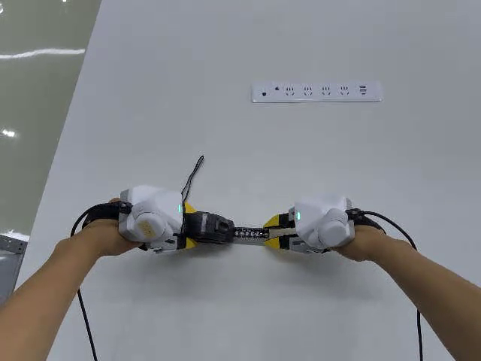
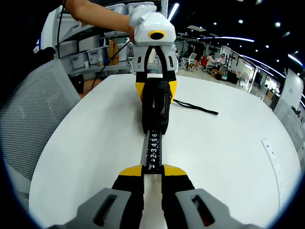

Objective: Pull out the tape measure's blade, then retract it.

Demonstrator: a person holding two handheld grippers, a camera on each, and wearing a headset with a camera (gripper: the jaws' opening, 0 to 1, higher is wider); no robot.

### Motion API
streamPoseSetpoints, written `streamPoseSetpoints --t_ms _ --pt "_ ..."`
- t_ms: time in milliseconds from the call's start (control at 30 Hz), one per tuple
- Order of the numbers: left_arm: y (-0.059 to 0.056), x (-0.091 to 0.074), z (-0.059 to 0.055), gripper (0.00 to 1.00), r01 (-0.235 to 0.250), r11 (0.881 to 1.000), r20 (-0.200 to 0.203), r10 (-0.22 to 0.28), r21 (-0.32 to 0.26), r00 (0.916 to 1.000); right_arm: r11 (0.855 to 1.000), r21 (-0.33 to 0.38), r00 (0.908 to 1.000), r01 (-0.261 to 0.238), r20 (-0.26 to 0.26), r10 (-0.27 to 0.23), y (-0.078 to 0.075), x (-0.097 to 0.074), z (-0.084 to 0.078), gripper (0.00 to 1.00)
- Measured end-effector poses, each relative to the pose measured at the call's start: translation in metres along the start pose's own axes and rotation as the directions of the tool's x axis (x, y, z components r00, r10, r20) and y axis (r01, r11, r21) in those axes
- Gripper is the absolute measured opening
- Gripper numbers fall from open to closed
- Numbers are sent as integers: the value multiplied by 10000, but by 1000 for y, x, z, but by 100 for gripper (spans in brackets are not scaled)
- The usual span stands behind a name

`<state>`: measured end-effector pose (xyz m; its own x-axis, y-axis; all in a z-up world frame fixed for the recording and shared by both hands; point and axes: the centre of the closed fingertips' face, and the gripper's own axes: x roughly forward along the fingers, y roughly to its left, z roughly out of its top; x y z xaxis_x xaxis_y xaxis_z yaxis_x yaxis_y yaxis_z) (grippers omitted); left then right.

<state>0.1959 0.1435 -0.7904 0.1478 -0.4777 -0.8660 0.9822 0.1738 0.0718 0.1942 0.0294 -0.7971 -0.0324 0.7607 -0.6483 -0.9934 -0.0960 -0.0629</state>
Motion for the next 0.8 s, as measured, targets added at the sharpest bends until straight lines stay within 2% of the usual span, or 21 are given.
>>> streamPoseSetpoints --t_ms 267,800 --pt "-1 -2 3 27 -7 10000 3 7 -7 10000 10000 -38 10000 -1 -12 1 0 -2 -1 12" --pt "0 -1 0 27 -31 10000 3 31 -13 10000 10000 -88 10000 1 -37 -1 0 -7 -4 12"
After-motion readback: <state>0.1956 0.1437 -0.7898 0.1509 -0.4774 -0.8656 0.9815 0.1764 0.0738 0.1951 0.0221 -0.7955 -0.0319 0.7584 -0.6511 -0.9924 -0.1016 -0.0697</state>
